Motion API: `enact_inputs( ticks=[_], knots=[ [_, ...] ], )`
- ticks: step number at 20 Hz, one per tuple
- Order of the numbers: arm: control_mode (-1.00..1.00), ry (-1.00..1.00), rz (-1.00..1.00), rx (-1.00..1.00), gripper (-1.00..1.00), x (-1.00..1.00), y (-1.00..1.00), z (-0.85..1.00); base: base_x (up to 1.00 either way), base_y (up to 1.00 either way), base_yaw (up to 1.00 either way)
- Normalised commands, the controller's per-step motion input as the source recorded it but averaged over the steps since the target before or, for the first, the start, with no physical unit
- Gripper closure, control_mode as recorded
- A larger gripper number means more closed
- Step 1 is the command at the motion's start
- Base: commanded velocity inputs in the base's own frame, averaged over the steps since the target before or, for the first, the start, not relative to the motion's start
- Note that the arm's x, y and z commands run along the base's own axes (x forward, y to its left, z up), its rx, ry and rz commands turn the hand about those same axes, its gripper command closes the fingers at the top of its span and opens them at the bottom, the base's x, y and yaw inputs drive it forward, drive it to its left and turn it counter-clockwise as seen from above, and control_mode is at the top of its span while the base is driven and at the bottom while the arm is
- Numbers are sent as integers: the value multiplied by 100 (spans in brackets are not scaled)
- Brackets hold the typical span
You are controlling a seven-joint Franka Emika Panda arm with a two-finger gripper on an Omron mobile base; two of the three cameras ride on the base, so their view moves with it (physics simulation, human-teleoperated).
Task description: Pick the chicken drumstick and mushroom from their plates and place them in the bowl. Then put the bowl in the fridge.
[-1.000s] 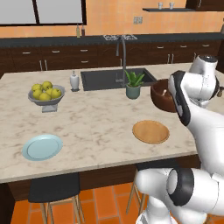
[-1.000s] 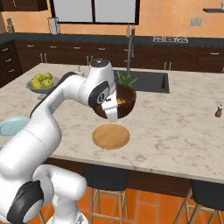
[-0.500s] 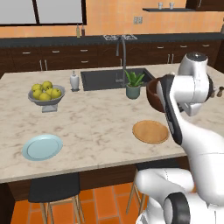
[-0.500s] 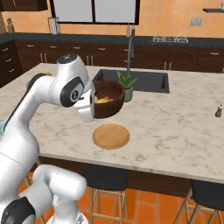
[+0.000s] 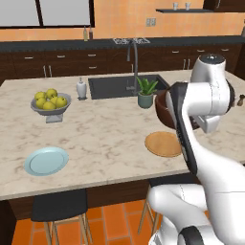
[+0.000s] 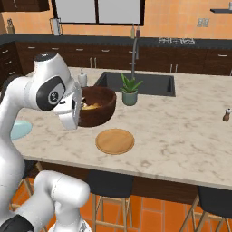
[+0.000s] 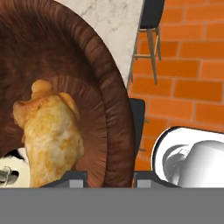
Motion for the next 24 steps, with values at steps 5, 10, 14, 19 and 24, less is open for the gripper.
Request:
enact_inputs(
  ticks=[5, 10, 14, 19, 24],
  knots=[
    [-100, -4, 0, 0, 100, -5, 13, -2, 0, 0, 0],
    [-100, -6, 0, 3, 100, -7, -1, 0, 0, 0, 0],
    [100, 0, 0, 0, 100, 0, 0, 0, -49, -11, 0],
    [100, 0, 0, 0, 100, 0, 0, 0, -100, -35, -16],
    [100, 0, 0, 0, 100, 0, 0, 0, -30, 0, -91]
  ],
)
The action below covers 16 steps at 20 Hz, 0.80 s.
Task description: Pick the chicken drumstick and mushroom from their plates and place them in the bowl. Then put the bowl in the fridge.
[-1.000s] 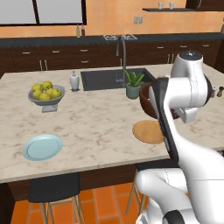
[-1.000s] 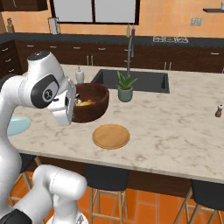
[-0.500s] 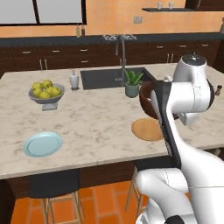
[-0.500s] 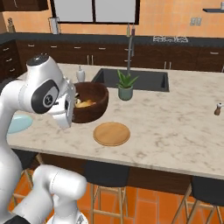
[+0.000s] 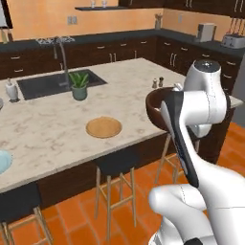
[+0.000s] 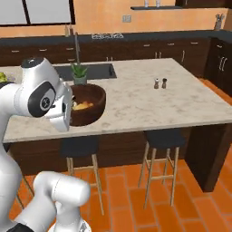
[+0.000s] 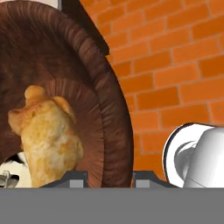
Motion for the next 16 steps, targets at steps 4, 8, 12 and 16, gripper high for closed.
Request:
enact_inputs(
  ticks=[4, 8, 12, 16],
  knots=[
    [100, 0, 0, 0, 100, 0, 0, 0, 0, 0, -100],
    [100, 0, 0, 0, 100, 0, 0, 0, 10, -13, -86],
    [100, 0, 0, 0, 100, 0, 0, 0, 30, -100, -11],
    [100, 0, 0, 0, 100, 0, 0, 0, 69, -100, 12]
  ],
)
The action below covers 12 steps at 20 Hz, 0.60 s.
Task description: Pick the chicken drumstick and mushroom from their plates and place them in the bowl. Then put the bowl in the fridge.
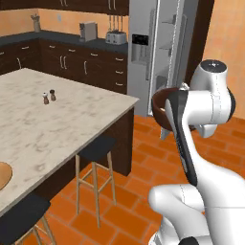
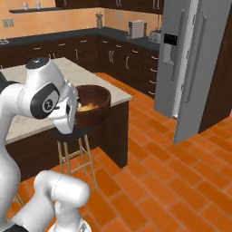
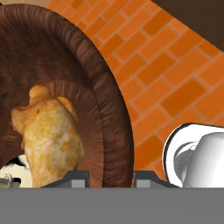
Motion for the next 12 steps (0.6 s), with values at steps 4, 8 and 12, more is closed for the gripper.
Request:
enact_inputs(
  ticks=[4, 8, 12],
  knots=[
    [100, 0, 0, 0, 100, 0, 0, 0, 73, -100, 25],
    [100, 0, 0, 0, 100, 0, 0, 0, 36, -100, 44],
    [100, 0, 0, 0, 100, 0, 0, 0, 36, -100, 48]
  ],
)
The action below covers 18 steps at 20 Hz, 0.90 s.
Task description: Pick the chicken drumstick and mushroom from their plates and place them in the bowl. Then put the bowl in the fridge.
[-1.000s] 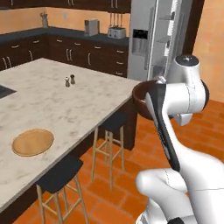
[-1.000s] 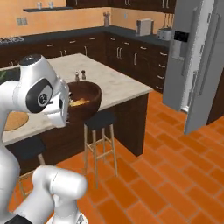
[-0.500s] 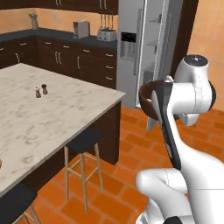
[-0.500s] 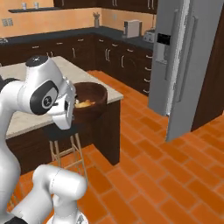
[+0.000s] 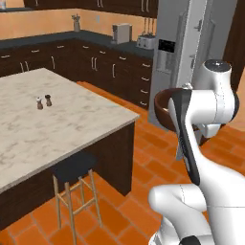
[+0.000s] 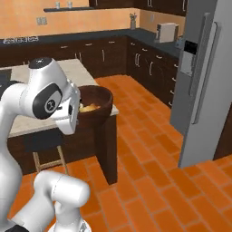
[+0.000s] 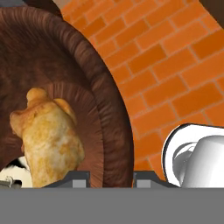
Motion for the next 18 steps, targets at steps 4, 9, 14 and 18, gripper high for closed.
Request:
enact_inputs(
  ticks=[4, 9, 14, 18],
  knots=[
    [100, 0, 0, 0, 100, 0, 0, 0, 40, -100, 43],
    [100, 0, 0, 0, 100, 0, 0, 0, 35, -97, 35],
    [100, 0, 0, 0, 100, 0, 0, 0, 51, -77, 16],
    [100, 0, 0, 0, 100, 0, 0, 0, 84, -59, 0]
  ],
)
